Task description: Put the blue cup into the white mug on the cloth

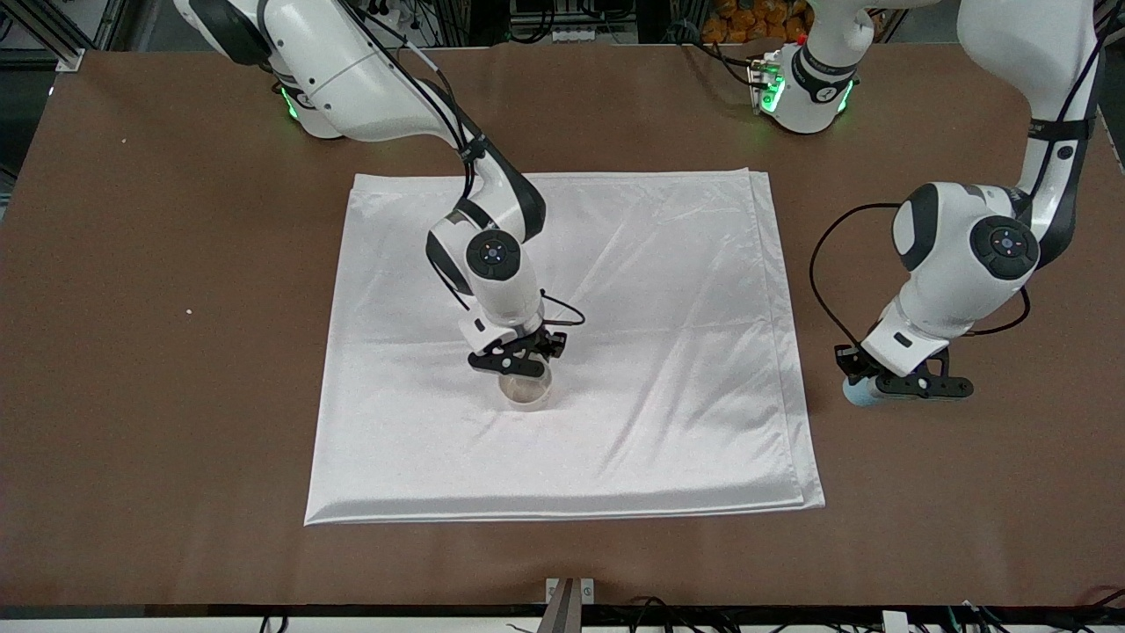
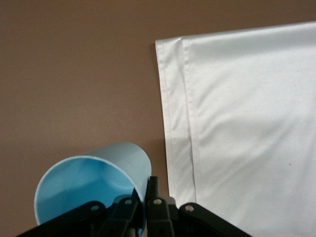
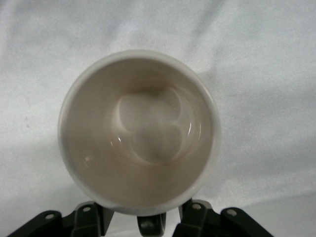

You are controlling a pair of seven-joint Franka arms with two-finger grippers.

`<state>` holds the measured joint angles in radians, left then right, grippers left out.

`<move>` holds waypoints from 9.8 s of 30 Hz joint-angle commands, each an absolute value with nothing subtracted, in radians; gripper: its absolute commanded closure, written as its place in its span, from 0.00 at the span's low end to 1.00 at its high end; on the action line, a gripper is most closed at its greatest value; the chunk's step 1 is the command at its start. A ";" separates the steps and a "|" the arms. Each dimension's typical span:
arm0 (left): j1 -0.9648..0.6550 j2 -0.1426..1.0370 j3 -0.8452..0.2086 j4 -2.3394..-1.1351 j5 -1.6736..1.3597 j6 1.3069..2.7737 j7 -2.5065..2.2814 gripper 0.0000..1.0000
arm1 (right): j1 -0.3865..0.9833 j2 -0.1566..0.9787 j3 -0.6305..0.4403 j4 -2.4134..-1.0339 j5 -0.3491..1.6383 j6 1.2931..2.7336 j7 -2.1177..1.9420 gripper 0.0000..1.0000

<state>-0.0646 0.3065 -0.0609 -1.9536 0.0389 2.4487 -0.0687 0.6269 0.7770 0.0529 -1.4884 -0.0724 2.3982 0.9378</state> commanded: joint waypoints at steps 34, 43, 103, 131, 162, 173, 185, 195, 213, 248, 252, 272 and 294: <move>-0.497 0.345 -0.075 -1.617 0.103 2.164 -0.061 1.00 | 0.194 0.557 0.051 -1.367 -0.025 1.892 0.326 0.00; -0.591 0.480 -0.075 -1.454 0.100 2.164 -0.071 1.00 | 0.000 0.453 0.051 -1.506 -0.026 1.853 0.063 0.00; -0.822 0.936 0.023 -1.029 0.049 2.349 -0.063 1.00 | -0.035 0.080 0.071 -1.485 -0.025 1.671 0.063 0.00; -0.821 0.953 0.011 -1.054 0.017 2.347 -0.055 1.00 | -0.052 0.066 0.058 -1.485 0.048 1.649 0.034 0.00; -0.798 0.870 0.011 -1.092 0.014 2.280 -0.063 0.00 | -0.055 0.066 0.052 -1.486 0.021 1.646 0.028 0.00; -0.736 0.672 0.011 -1.095 0.015 1.973 -0.066 0.00 | -0.052 0.067 0.054 -1.486 0.021 1.652 0.031 0.00; -0.611 0.471 0.012 -1.095 0.017 1.703 -0.057 0.00 | -0.054 0.067 0.054 -1.486 0.023 1.649 0.029 0.00; -0.561 0.336 0.020 -1.120 0.029 1.511 -0.089 0.00 | -0.052 0.069 0.055 -1.486 0.023 1.652 0.031 0.00; -0.411 0.045 0.011 -1.448 -0.012 1.502 -0.117 0.00 | -0.052 0.071 0.055 -1.486 0.023 1.658 0.029 0.00; -0.229 -0.066 0.012 -1.686 0.002 1.594 -0.117 0.00 | -0.052 0.071 0.055 -1.489 -0.015 1.657 0.031 0.00; -0.227 -0.066 0.017 -1.678 0.002 1.594 -0.117 0.00 | -0.052 0.071 0.055 -1.490 -0.015 1.657 0.031 0.00; -0.175 -0.075 0.003 -1.671 -0.003 1.591 -0.207 0.00 | -0.052 0.071 0.055 -1.493 -0.015 1.658 0.032 0.00; -0.087 -0.064 -0.077 -1.634 0.025 1.591 -0.186 0.00 | -0.046 0.071 0.057 -1.496 -0.014 1.658 0.040 0.00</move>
